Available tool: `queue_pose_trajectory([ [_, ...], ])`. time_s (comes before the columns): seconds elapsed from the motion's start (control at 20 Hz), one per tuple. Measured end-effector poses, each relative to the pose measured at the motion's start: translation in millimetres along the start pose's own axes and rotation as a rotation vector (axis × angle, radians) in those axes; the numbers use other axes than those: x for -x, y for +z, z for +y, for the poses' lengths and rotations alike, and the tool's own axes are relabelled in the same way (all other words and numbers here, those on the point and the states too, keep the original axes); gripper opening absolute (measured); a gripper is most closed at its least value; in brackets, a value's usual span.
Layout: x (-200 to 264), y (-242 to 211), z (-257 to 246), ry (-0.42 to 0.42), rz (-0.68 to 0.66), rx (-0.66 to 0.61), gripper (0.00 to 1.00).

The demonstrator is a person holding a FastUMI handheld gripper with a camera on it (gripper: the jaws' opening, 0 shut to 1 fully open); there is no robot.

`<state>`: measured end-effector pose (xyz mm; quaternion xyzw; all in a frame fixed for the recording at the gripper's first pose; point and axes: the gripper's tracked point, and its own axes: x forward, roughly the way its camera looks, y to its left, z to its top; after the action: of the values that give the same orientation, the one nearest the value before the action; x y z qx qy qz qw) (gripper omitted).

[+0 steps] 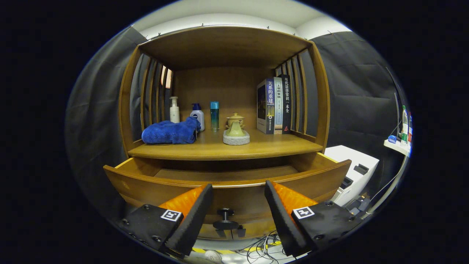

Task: Pull open the drawer, take out the items inside it, and place them on the countertop above the cabinet.

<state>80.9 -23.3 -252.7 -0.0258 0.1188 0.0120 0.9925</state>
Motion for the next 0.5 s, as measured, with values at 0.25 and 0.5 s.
queue_pose_trajectory([
  [0.25,-15,3,1,0.002,0.01,-0.014,0.95],
  [0.5,-29,6,2,-0.004,0.011,-0.005,0.95],
])
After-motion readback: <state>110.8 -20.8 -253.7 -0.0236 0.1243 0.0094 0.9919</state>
